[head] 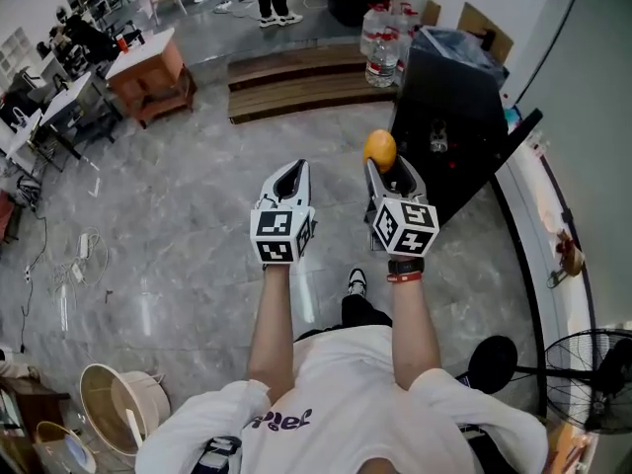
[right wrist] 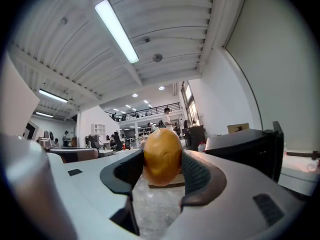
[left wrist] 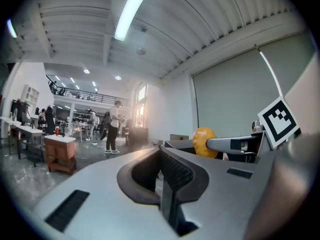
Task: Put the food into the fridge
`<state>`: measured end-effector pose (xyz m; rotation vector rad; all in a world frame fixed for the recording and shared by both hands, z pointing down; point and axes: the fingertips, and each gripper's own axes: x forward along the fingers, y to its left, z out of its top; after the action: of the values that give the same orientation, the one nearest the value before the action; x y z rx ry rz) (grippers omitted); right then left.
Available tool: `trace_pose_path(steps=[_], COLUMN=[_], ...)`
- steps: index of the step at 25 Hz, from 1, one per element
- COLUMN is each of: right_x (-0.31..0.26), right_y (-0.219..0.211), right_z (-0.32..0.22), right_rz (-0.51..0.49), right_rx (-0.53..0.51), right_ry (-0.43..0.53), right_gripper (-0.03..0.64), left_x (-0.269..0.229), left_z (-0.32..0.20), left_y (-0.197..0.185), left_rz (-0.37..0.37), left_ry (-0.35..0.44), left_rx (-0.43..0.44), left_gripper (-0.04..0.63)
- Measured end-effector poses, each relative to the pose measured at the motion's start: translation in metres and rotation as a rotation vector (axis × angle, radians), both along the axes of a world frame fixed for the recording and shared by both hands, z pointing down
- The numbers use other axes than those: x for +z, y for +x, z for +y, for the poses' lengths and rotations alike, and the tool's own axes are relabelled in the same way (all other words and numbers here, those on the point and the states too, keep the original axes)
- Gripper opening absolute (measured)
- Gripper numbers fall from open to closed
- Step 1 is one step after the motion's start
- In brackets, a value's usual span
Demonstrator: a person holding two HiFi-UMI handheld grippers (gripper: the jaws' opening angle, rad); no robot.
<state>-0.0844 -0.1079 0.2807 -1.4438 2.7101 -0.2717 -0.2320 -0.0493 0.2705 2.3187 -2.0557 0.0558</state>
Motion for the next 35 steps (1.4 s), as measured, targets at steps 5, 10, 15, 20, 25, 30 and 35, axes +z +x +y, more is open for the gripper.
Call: trace_pose_path(steps=[5,10,15,20,25,30,35], right_x=[0.007,0.035,0.053,0.088,0.123,0.149,0.181], right_y=[0.065,0.12,0.164,0.191,0.199,0.206,0.21], right_z=[-0.007,-0.025,-0.046,-0.06,-0.073,-0.098,-0.124], right_rz=[-0.004,-0.005,0.011,0.004,0.015,0.039,0.059], right_rx=[0.11,0.196,0.244,0.26,0.248,0.243,0.223], right_ry=[-0.02,-0.053,-0.092,-0.162,-0.216,-0.243,-0.281], right_gripper=[0.252,0.252,0.252,0.252,0.252,0.252,0.252], left_x=[0.006,0.034,0.053,0.073,0.085,0.094,0.117], left_z=[-0.02,-0.05,-0.078,-0.099,-0.118,-0.142,-0.164], left_y=[0.055,0.111,0.158,0.193,0.214,0.217,0.223], left_rz=[0.002,0.004,0.006,0.022,-0.006,0.019,0.045], left_ry=[-0.008,-0.036,-0.064,-0.088,-0.087,-0.087,-0.098], left_rx=[0.102,0.2,0.263,0.298,0.322,0.331,0.339], left_gripper=[0.017,0.017,0.017,0.017,0.017,0.017,0.017])
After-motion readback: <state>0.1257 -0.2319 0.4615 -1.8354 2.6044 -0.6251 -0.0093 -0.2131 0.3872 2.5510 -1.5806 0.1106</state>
